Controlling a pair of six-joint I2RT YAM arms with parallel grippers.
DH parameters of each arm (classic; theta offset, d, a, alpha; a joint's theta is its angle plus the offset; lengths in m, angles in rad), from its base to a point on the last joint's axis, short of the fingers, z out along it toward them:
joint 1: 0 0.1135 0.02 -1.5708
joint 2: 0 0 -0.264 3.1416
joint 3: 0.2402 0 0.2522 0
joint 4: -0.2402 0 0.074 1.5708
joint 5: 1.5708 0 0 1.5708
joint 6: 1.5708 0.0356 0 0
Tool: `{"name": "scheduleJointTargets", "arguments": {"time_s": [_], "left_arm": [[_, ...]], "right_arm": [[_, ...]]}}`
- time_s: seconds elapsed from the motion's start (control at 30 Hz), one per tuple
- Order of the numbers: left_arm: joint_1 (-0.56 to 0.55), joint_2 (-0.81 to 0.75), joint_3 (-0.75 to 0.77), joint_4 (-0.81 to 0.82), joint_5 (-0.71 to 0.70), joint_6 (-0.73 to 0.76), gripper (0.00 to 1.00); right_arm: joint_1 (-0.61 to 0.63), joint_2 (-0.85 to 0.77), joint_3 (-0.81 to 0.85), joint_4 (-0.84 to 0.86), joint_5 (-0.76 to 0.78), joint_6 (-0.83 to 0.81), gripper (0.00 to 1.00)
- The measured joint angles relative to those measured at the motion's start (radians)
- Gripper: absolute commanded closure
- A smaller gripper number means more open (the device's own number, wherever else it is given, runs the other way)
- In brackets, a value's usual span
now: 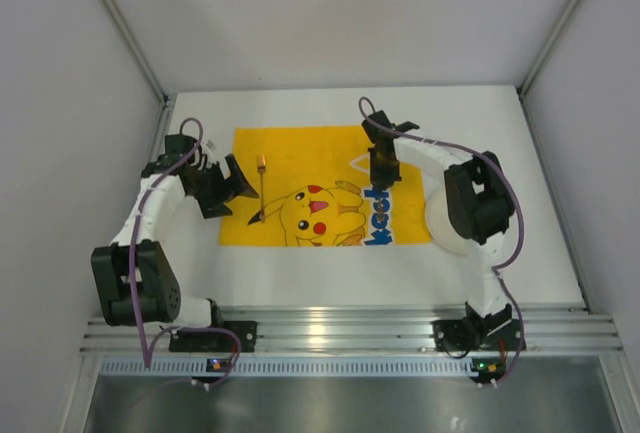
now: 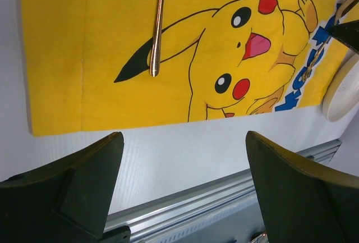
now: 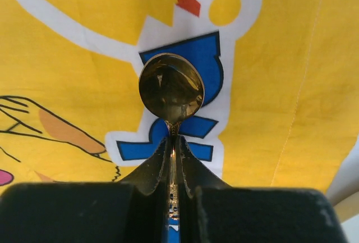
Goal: Set the dinner table for one person
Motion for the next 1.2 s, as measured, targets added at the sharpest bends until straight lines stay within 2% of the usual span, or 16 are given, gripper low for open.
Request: {"name": "scheduleJointTargets", "arguments": {"time_s": [0.07,0.17,0.2,0.3,0.53,0.77,0.87,1.07,1.17,1.2], "left_arm": [[0.000,-0.012,0.002,0.000,0.000,0.000,0.05],[0.000,-0.020,0.004,-0.002,0.000,0.000,0.05],[0.000,-0.021,0.004,-0.004,0.000,0.000,0.05],[0.000,-0.021,0.004,-0.010,0.000,0.000,0.05],[0.000,-0.024,0.004,-0.014,0.000,0.000,0.05],[0.000,-0.045,-0.014,-0.010,0.008,0.000,0.05],[0.000,-0.048,-0.035,-0.010,0.014,0.000,0.05],[-0.001,-0.068,-0.061,-0.011,0.027,0.000,0.05],[-0.001,-0.095,-0.073,-0.012,0.027,0.002,0.05],[-0.001,-0.105,-0.079,-0.014,0.027,0.003,0.05]], "right_arm": [[0.000,0.012,0.028,0.000,0.002,-0.004,0.97],[0.000,0.028,0.063,0.003,0.005,-0.008,0.74],[0.000,0.030,0.068,0.004,0.006,-0.007,0.52],[0.000,0.030,0.070,0.004,0.011,-0.008,0.39],[0.000,-0.061,-0.054,0.004,0.040,-0.007,0.37],[-0.026,-0.387,-0.263,-0.004,0.122,-0.013,0.37],[-0.059,-0.469,-0.326,-0.008,0.157,-0.012,0.37],[-0.114,-0.430,-0.431,-0.031,0.193,-0.014,0.43],[-0.113,-0.383,-0.455,-0.034,0.200,-0.014,0.54],[-0.113,-0.372,-0.462,-0.035,0.202,-0.014,0.60]]}}
